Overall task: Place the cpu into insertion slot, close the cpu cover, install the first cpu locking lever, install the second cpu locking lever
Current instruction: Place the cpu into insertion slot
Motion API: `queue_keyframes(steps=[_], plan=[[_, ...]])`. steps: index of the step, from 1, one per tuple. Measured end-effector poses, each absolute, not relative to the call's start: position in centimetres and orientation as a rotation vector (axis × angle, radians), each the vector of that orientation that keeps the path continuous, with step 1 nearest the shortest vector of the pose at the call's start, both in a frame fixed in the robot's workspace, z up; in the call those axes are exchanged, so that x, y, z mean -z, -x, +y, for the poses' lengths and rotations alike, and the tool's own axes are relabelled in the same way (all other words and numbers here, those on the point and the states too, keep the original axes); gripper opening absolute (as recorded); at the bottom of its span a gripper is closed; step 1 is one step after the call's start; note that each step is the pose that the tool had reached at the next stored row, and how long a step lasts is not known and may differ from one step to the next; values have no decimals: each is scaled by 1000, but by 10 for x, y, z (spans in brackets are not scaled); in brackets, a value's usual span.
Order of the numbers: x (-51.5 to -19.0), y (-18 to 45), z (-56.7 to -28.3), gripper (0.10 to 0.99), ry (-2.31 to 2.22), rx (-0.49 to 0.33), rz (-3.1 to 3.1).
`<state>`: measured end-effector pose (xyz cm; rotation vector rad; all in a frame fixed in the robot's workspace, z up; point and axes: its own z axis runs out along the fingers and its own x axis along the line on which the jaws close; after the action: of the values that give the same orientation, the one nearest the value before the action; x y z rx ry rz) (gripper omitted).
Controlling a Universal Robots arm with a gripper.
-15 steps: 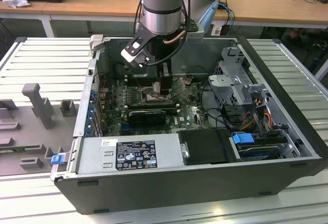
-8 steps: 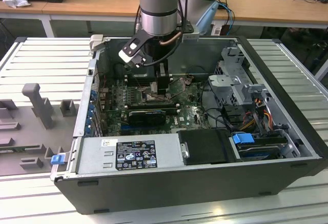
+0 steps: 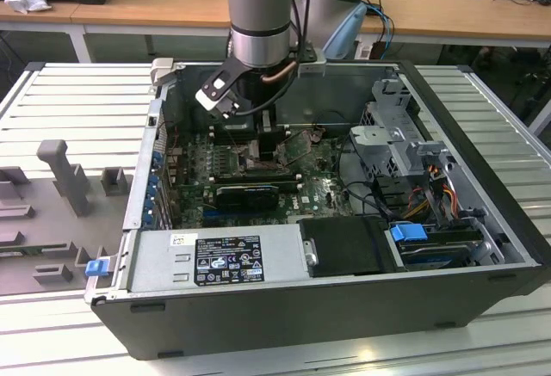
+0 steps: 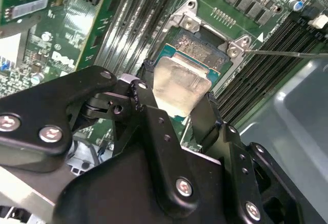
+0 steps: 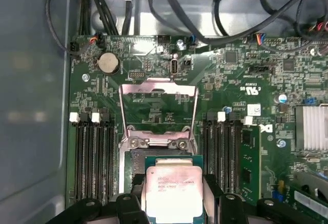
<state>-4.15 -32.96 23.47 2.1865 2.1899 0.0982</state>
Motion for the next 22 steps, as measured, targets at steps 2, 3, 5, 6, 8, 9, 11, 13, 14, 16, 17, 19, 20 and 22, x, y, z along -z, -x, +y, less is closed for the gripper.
queue_keyframes(steps=[2, 3, 5, 6, 8, 9, 11, 13, 14, 16, 17, 19, 20, 22], plan=[[-232, 43, -328, 529, -2187, -98, 2190], [-230, 43, -327, 529, -2187, -99, 2190], [-226, 43, -325, 529, -2187, -98, 2190], [-224, 43, -324, 529, -2187, -98, 2190], [-219, 43, -323, 529, -2193, -97, 2184], [-218, 43, -323, 529, -2195, -97, 2183], [-215, 43, -323, 529, -2197, -97, 2180], [-211, 43, -323, 529, -2198, -97, 2179], [-210, 44, -323, 529, -2198, -97, 2179], [-208, 44, -323, 529, -2201, -97, 2176], [-207, 44, -323, 529, -2204, -97, 2173], [-206, 44, -321, 529, -2208, -96, 2169], [-205, 44, -321, 529, -2209, -96, 2168], [-204, 44, -320, 529, -2212, -96, 2165]])
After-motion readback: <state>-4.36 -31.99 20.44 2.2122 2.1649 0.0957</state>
